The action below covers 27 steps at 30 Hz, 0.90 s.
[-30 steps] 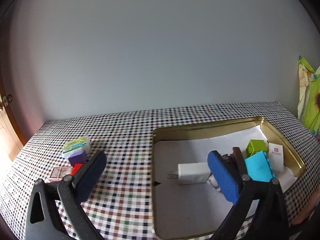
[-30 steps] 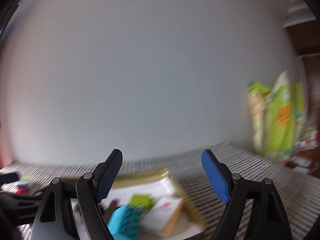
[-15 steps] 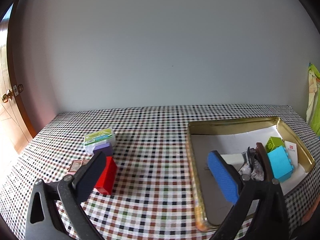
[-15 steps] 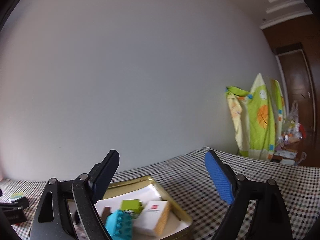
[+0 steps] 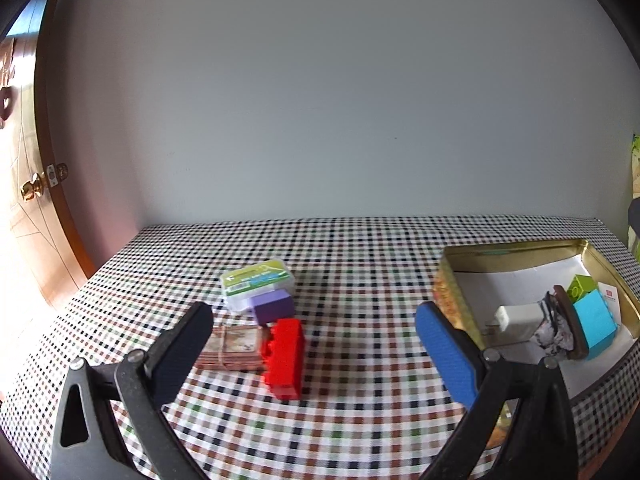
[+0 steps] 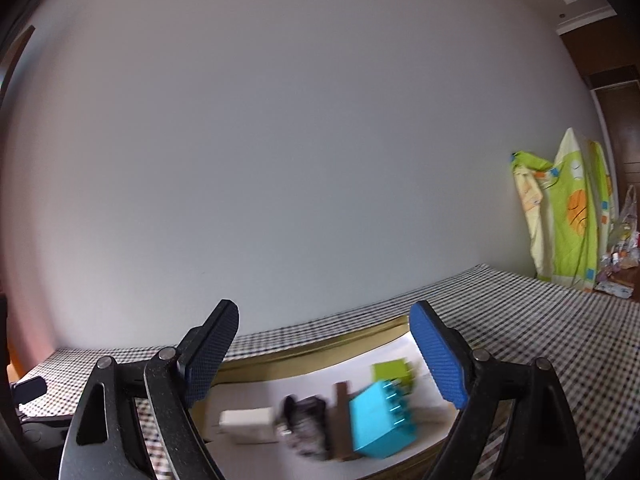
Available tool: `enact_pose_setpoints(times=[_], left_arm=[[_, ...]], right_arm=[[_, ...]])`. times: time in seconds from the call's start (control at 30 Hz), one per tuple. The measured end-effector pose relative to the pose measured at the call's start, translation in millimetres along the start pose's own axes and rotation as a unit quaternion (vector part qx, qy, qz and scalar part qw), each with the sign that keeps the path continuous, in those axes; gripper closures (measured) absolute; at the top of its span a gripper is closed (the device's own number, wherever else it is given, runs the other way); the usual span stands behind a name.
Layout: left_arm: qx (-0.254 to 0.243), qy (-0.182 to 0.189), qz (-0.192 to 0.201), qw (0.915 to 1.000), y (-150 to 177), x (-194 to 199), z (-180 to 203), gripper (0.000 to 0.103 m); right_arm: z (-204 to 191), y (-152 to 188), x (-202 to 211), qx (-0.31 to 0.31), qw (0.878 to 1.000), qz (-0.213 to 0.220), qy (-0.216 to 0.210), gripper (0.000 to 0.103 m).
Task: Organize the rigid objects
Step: 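Withdraw both tools from the tray toward the red brick and picture frame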
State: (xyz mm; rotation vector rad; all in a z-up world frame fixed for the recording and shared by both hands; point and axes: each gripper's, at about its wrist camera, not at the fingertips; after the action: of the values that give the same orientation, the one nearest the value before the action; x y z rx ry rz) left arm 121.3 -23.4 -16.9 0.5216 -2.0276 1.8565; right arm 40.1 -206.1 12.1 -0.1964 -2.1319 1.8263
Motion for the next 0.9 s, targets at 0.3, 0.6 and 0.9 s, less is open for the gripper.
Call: enact_pose_setpoints(times=[0.3,0.6,0.9], left_arm=[[0.013,-0.026,-0.002,0.9996,3,-13,-47,0.000],[0.043,-0.079,-0.014,0.9958,1,-32,-112,0.000],[0.073,-0.113,-0.036,0.9903,1,-52,-160,0.000]], right_arm=[[-45,11,-1,0.006,0.999,-0.011,-0.037,0.014],[-81,22,-10,0.027,0.995,-0.041,-0.084,0.014],[-128,44,-29,0.056,0.981,-0.115,-0.147,0.014]])
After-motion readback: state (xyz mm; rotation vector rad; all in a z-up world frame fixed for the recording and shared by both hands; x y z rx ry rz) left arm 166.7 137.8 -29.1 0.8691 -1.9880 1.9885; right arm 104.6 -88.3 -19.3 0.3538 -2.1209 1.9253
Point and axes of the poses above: each gripper's, at about its wrist camera, not at the fingertips, and x roughly against the way its jaws point, z to its right, y to its underside, and after that the axes turned 2 degrees about -z, right-handed
